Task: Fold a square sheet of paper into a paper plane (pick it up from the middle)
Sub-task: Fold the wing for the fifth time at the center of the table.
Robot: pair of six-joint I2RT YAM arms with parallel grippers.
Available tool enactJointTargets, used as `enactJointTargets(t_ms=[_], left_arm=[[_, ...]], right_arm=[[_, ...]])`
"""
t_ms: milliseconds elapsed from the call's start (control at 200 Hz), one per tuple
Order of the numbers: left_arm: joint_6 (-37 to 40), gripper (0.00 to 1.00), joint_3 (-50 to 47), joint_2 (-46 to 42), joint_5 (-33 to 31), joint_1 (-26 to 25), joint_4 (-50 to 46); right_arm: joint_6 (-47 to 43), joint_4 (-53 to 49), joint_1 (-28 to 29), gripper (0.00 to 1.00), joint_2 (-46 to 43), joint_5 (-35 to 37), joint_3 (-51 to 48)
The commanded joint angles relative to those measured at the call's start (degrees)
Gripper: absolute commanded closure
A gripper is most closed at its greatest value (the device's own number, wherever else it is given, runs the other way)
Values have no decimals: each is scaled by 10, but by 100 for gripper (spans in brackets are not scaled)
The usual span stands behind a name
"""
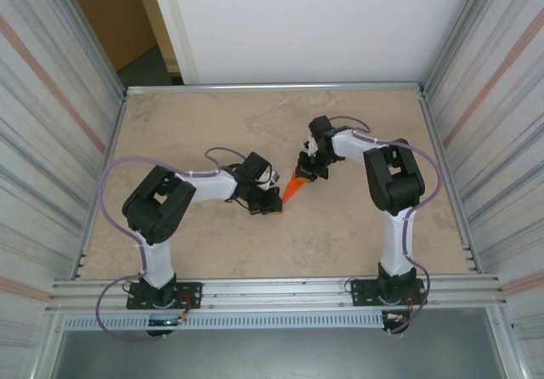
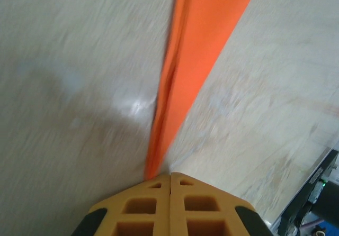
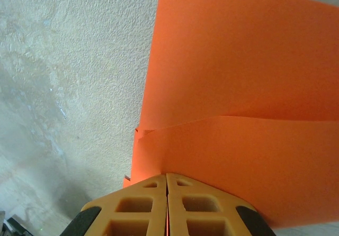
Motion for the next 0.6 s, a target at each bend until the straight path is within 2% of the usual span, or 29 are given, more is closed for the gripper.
enactJointTargets(t_ms=[0,160,371,591], left_arm=[[-2,100,-14,-58,-32,1,-74],[-6,100,12,-91,-28,13,-37],[-48,100,57,-6,13,15,29],[-60,100,102,53,3,19,34]], right_arm=[[-1,-23,8,92,34,68,-32],[19,-9,33,92,6,27,-42],[41,11,44,91,-15,-2,-45],[47,31,32,91,-30,-23,-35]])
